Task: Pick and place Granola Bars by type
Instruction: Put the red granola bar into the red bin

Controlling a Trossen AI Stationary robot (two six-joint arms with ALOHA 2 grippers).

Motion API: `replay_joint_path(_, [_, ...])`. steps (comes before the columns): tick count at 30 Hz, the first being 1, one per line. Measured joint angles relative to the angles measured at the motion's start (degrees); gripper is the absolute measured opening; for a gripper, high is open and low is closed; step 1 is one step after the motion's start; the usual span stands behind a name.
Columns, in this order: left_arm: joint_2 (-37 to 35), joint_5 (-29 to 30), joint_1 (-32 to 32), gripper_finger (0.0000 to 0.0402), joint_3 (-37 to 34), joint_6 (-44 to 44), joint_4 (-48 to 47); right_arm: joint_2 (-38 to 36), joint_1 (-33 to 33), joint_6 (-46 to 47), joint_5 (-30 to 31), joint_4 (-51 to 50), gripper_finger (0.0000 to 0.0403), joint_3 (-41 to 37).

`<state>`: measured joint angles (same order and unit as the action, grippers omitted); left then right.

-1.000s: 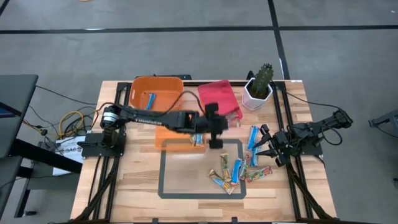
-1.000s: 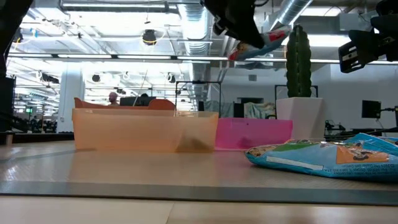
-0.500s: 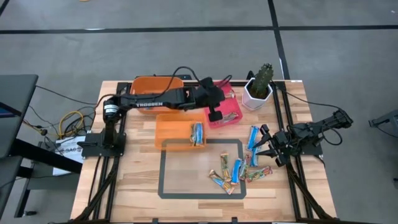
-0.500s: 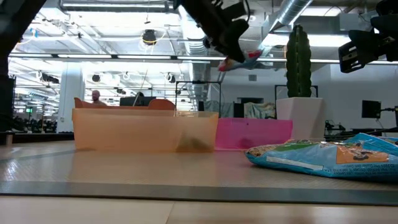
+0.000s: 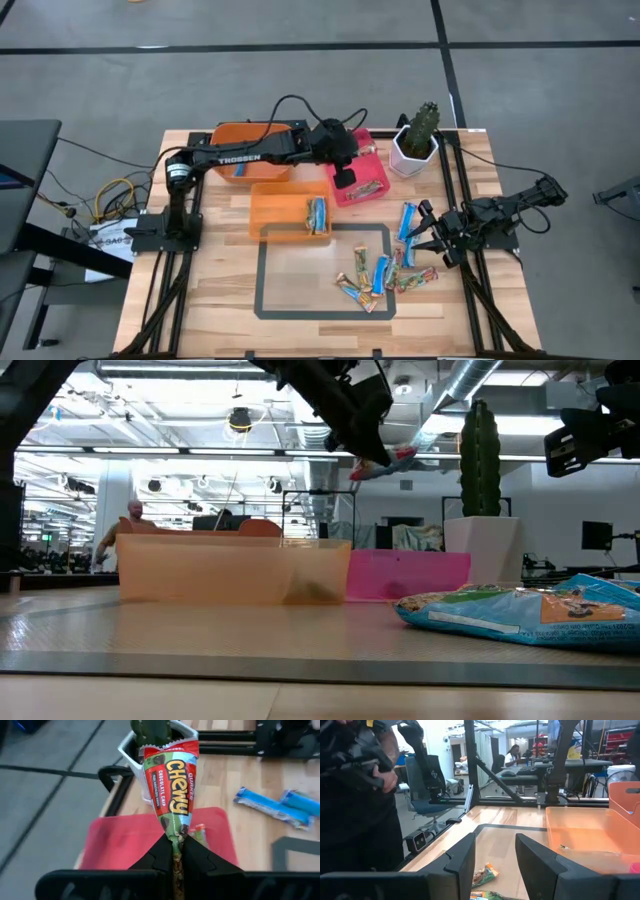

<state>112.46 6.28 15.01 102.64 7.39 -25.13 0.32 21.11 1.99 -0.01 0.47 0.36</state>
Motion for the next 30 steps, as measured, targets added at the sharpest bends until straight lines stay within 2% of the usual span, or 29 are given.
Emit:
replay_joint_path(4, [2.55,-3.64,0.7,0.0015,-0.22,-2.54,-0.09,0.01,-0.01,-0.01,0.0,0.0,0.0133,0.0])
replay_joint_path(20, [12.33,-10.47,1.98,0.0015,1.96,-11.51,-3.27,1.07,0.0,0.01,-0.02,0.13,0.0134,0.0])
replay_joint_path(30, [13.43,-13.54,2.57,0.0015,3.05,-13.13,-3.46,1.27,-0.01,-0.01,0.07,0.88,0.0134,-0.02])
